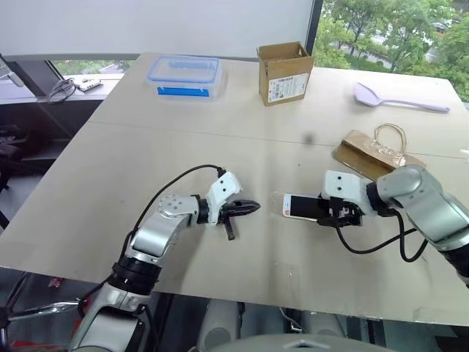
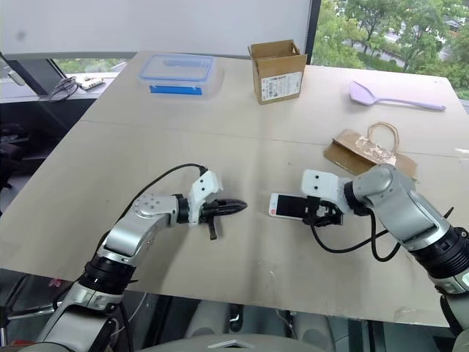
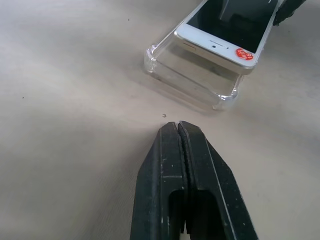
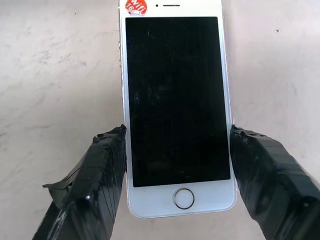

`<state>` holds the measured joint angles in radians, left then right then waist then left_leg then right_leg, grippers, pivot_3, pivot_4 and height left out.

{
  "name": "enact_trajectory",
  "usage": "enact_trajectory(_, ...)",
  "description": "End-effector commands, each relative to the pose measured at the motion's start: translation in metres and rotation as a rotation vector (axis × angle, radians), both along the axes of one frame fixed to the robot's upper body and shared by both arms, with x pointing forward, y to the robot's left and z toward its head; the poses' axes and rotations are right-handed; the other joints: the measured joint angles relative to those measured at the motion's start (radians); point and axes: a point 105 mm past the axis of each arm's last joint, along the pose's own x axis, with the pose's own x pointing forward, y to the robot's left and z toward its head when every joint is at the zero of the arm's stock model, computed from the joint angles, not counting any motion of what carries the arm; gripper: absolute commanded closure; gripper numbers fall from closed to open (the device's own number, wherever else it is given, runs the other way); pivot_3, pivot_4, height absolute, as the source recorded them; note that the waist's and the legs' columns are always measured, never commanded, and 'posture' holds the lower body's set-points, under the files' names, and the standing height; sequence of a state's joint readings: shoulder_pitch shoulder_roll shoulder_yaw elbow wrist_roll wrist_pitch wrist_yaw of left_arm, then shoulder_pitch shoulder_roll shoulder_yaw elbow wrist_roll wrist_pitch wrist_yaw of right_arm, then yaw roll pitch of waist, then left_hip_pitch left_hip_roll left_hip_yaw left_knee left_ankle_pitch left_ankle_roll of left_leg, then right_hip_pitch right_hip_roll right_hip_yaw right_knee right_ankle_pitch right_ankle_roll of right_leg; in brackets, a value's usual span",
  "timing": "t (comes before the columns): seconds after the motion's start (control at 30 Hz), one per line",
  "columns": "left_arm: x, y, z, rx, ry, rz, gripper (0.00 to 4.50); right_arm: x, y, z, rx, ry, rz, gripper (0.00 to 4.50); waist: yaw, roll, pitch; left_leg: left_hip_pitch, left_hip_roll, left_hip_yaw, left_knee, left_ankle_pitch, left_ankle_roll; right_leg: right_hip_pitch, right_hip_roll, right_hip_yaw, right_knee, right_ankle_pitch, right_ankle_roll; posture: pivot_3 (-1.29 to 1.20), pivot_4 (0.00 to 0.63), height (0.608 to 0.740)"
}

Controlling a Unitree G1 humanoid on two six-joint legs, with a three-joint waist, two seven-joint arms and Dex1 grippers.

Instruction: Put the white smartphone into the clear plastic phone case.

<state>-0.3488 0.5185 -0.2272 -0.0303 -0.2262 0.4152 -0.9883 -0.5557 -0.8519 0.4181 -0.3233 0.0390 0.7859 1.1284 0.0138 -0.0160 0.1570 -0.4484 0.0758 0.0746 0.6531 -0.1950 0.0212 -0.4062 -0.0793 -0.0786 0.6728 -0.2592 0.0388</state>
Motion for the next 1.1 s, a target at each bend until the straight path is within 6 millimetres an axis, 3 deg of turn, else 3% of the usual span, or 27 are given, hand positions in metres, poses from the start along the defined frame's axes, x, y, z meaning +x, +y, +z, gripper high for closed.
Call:
enact_trajectory(0.03,-0.003,-0.007,0.003,-0.004,-0.017,-0.025,4.50,0.004,0.000,0.005,0.016,-0.008,-0.022,1.73,0.000,0.000,0.000,0.000,0.000,0.000,0.000,0.000,0.000,0.000,0.000,0.000,0.000,0.000,0.000,0.00,0.150,0.740)
enact_trajectory(0.27,-0.004,-0.008,0.005,-0.008,-0.021,-0.026,4.50,0.003,0.002,0.006,0.045,0.000,-0.015,1.73,0.000,0.000,0.000,0.000,0.000,0.000,0.000,0.000,0.000,0.000,0.000,0.000,0.000,0.000,0.000,0.00,0.150,0.740)
enact_trajectory(0.3,-0.004,-0.008,0.005,-0.009,-0.022,-0.026,4.50,0.002,0.002,0.006,0.048,0.002,-0.015,0.72,0.000,0.000,0.000,0.000,0.000,0.000,0.000,0.000,0.000,0.000,0.000,0.000,0.000,0.000,0.000,0.00,0.150,0.740)
enact_trajectory(0.37,-0.004,-0.009,0.006,-0.011,-0.023,-0.027,4.50,0.003,0.002,0.006,0.053,-0.006,-0.020,0.04,0.001,0.000,0.000,0.000,0.000,0.000,0.000,0.000,0.000,0.000,0.000,0.000,0.000,0.000,0.000,0.00,0.150,0.740)
enact_trajectory(0.53,-0.005,-0.007,0.008,-0.011,-0.024,-0.024,4.50,0.007,0.004,0.032,0.067,-0.110,-0.052,0.04,0.000,0.000,0.000,0.000,0.000,0.000,0.000,0.000,0.000,0.000,0.000,0.000,0.000,0.000,0.000,0.00,0.150,0.740)
enact_trajectory(0.63,-0.005,-0.005,0.008,-0.012,-0.023,-0.020,4.50,0.003,0.010,0.059,0.123,-0.165,-0.038,0.04,0.000,0.000,0.000,-0.001,0.000,0.000,0.000,0.000,0.000,-0.001,0.000,0.000,0.001,0.000,0.000,0.00,0.150,0.740)
enact_trajectory(0.73,-0.005,-0.005,0.009,-0.013,-0.023,-0.020,4.50,0.003,0.022,0.074,0.212,-0.182,-0.036,0.81,-0.001,0.000,0.000,-0.001,0.000,0.000,0.000,0.000,0.000,-0.001,0.000,0.000,0.001,0.000,0.000,0.00,0.150,0.740)
enact_trajectory(0.77,-0.005,-0.005,0.009,-0.014,-0.023,-0.020,4.50,0.002,0.027,0.075,0.238,-0.177,-0.027,1.25,-0.001,0.000,0.000,-0.001,0.000,0.000,0.000,0.000,0.000,-0.001,0.000,0.000,0.001,0.000,0.000,0.00,0.150,0.740)
enact_trajectory(0.8,-0.005,-0.005,0.009,-0.015,-0.023,-0.021,4.50,0.003,0.034,0.068,0.254,-0.172,-0.021,1.93,-0.001,0.000,0.000,-0.001,0.000,0.000,0.000,0.000,0.000,-0.001,0.000,0.000,0.001,0.000,0.000,0.00,0.150,0.740)
enact_trajectory(0.97,-0.006,-0.005,0.009,-0.015,-0.023,-0.023,4.50,0.008,0.052,0.037,0.290,-0.139,-0.018,4.08,0.001,0.001,0.000,-0.001,0.000,0.001,0.000,0.000,0.000,-0.001,0.000,0.001,0.001,0.000,0.000,0.00,0.150,0.740)
enact_trajectory(1.0,-0.006,-0.005,0.009,-0.013,-0.023,-0.024,4.50,0.007,0.054,0.029,0.290,-0.124,-0.015,4.37,0.001,0.000,0.000,-0.002,0.000,0.001,0.000,0.000,0.000,-0.002,0.000,0.001,0.001,0.000,0.000,0.00,0.150,0.740)
enact_trajectory(1.1,-0.007,-0.004,0.010,-0.010,-0.022,-0.023,4.50,0.003,0.055,0.012,0.261,-0.088,0.002,4.37,0.000,0.000,0.000,-0.002,0.000,0.001,0.000,0.000,0.000,-0.002,0.000,0.001,0.001,0.000,0.000,0.00,0.150,0.740)
